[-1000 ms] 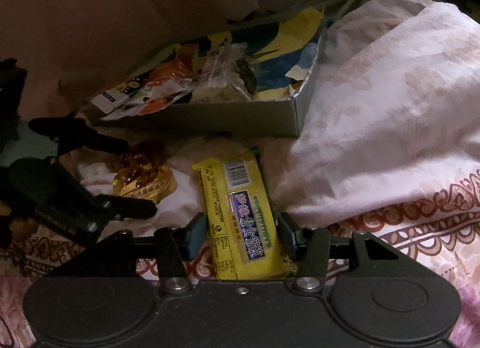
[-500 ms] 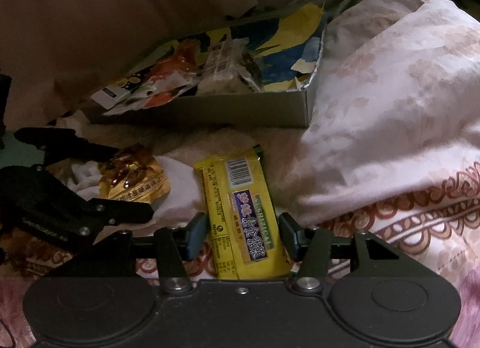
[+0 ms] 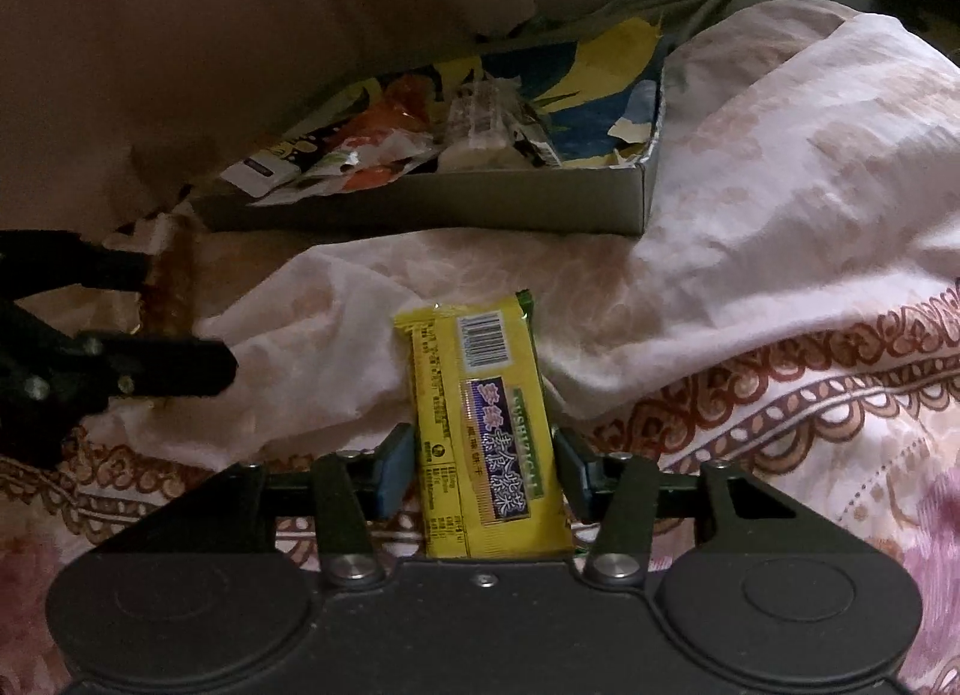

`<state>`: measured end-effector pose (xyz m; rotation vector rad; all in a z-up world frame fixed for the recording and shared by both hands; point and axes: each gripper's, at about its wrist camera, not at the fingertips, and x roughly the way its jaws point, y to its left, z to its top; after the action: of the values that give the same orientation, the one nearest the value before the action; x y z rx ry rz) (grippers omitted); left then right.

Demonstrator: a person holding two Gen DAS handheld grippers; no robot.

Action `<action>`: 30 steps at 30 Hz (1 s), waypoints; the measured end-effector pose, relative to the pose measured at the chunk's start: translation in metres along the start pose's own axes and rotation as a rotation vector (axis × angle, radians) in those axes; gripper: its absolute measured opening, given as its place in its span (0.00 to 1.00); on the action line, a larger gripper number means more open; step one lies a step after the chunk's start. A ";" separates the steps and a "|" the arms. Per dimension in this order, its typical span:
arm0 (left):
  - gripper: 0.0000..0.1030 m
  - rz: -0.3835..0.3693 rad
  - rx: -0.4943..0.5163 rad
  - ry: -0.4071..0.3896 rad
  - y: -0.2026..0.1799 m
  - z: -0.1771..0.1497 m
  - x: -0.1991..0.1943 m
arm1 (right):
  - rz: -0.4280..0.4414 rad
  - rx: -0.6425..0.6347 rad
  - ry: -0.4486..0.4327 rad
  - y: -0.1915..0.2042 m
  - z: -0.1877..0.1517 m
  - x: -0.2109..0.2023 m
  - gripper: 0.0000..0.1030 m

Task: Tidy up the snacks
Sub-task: 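Carry the gold bag with the left tool into the box while the right tool brings the yellow bar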

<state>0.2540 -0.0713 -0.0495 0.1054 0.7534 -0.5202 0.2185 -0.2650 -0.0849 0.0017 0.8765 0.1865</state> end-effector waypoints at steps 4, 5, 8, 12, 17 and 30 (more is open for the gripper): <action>0.91 0.012 -0.011 -0.028 -0.002 0.000 -0.010 | 0.007 0.009 -0.017 0.003 -0.001 -0.008 0.51; 0.91 0.016 -0.014 -0.029 -0.002 -0.001 -0.011 | 0.008 0.010 -0.025 0.005 -0.001 -0.011 0.51; 0.91 0.017 -0.021 -0.032 -0.001 -0.001 -0.012 | 0.016 0.022 -0.051 0.006 0.001 -0.019 0.51; 0.90 0.018 -0.043 -0.045 0.002 0.000 -0.012 | 0.023 0.027 -0.070 0.006 0.002 -0.024 0.51; 0.90 0.021 -0.065 -0.103 0.006 0.007 -0.020 | 0.026 0.042 -0.098 0.005 0.004 -0.027 0.51; 0.90 0.044 -0.216 -0.250 0.041 0.061 -0.008 | 0.014 0.011 -0.288 0.016 0.046 -0.054 0.51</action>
<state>0.3070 -0.0492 -0.0031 -0.1414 0.5575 -0.3984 0.2176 -0.2549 -0.0127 0.0437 0.5903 0.1890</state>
